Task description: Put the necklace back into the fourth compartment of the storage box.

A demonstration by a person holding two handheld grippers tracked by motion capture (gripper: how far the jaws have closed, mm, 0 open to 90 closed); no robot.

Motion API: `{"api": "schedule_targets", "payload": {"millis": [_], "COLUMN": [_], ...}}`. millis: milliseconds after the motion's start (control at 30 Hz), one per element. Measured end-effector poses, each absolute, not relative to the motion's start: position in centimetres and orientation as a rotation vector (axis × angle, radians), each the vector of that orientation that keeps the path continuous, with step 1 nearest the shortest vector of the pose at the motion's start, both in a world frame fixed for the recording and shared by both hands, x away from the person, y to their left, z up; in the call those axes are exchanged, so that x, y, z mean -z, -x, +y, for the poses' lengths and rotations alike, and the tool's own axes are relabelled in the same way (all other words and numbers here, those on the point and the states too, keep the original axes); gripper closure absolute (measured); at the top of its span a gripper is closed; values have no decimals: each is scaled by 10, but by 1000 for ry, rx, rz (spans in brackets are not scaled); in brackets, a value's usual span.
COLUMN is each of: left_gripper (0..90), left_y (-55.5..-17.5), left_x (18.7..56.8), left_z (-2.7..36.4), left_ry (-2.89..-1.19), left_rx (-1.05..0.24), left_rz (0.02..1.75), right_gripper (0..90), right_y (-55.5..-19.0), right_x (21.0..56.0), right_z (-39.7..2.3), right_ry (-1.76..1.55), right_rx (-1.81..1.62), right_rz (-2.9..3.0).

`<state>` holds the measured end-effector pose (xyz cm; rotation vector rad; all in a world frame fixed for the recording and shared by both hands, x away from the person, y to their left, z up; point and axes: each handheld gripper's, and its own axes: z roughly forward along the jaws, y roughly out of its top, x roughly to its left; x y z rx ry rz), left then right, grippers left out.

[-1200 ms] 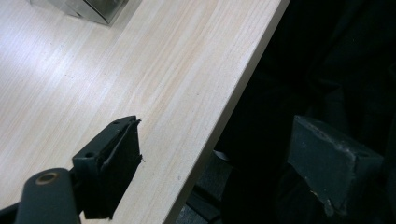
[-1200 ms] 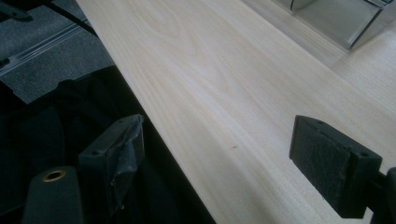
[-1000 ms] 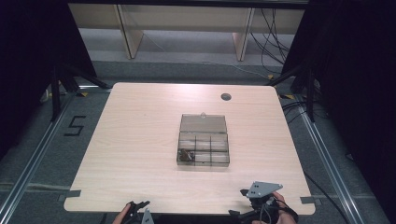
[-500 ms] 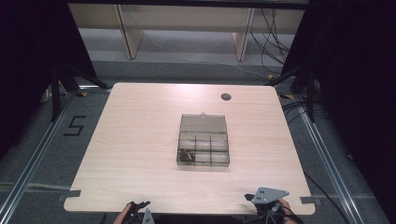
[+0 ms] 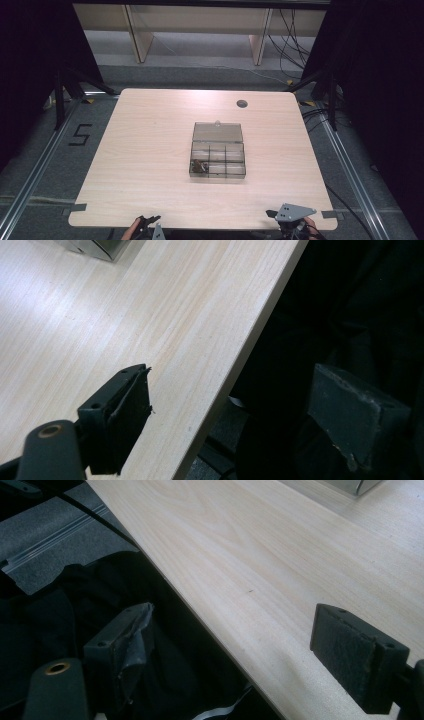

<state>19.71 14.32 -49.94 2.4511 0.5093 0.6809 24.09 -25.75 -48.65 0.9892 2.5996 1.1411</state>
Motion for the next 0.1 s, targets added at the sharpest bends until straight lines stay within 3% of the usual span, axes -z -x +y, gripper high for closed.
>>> {"api": "schedule_targets", "payload": {"millis": [100], "left_gripper": [162], "left_y": [-197], "left_x": [499], "left_z": [143], "left_ry": [-2448], "left_rx": [-681], "left_rz": [507], "right_gripper": [184], "right_y": [-240], "right_x": [488], "right_z": [-257], "right_ry": [-1001], "right_rx": [-1131], "right_rz": [2604]}}
